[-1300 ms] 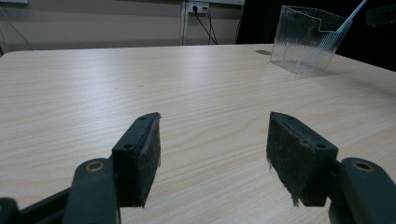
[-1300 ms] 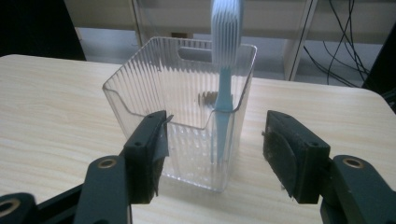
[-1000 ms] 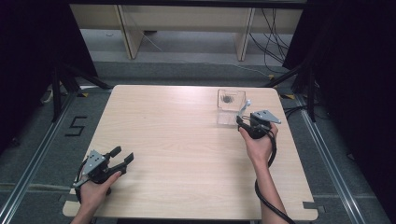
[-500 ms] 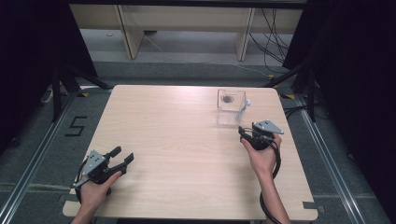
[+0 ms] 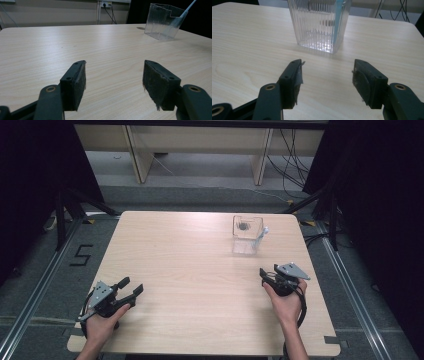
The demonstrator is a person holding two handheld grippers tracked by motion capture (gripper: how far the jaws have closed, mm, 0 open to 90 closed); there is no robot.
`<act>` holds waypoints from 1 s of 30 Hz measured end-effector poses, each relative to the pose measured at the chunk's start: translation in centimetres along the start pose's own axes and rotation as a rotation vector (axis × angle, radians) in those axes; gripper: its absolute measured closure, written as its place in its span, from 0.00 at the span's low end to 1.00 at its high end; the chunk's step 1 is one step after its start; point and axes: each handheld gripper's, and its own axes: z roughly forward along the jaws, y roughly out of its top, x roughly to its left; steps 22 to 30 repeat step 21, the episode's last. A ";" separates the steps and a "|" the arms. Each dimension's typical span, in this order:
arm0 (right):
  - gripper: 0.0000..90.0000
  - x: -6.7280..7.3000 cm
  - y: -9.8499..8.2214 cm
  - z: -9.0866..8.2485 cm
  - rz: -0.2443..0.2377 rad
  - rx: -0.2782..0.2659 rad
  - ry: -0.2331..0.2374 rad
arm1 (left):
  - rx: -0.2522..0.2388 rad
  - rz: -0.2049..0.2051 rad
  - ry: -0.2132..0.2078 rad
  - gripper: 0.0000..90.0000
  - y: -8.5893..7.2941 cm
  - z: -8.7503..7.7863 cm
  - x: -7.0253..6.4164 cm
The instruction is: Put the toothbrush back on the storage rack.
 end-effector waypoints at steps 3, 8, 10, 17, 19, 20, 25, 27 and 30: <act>0.46 0.2 -0.7 -0.3 0.009 -0.012 0.005 | 0.000 0.002 0.001 0.39 0.0 0.0 0.0; 0.46 0.6 -1.8 -0.9 0.001 -0.018 0.005 | -0.001 0.000 0.002 0.39 0.0 0.0 0.0; 0.46 1.0 -2.1 -1.0 0.009 -0.022 -0.002 | 0.000 0.000 0.003 0.39 0.0 0.0 0.0; 0.46 1.2 -2.6 -1.5 0.000 -0.021 -0.016 | 0.000 0.001 0.003 0.39 0.0 -0.1 -0.1; 0.46 1.2 -2.7 -1.7 0.001 -0.039 -0.012 | 0.017 0.001 0.012 0.39 0.1 -0.2 -0.1; 0.46 1.3 -2.8 -1.7 0.021 -0.035 -0.002 | 0.016 -0.001 0.012 0.39 0.1 -0.2 -0.1; 0.46 1.3 -2.9 -1.7 0.030 -0.032 0.000 | 0.016 -0.001 0.013 0.39 0.1 -0.2 -0.1; 0.46 1.3 -2.9 -1.7 0.030 -0.032 0.000 | 0.016 -0.001 0.013 0.39 0.1 -0.2 -0.1; 0.46 1.3 -2.9 -1.7 0.030 -0.032 0.000 | 0.016 -0.001 0.013 0.39 0.1 -0.2 -0.1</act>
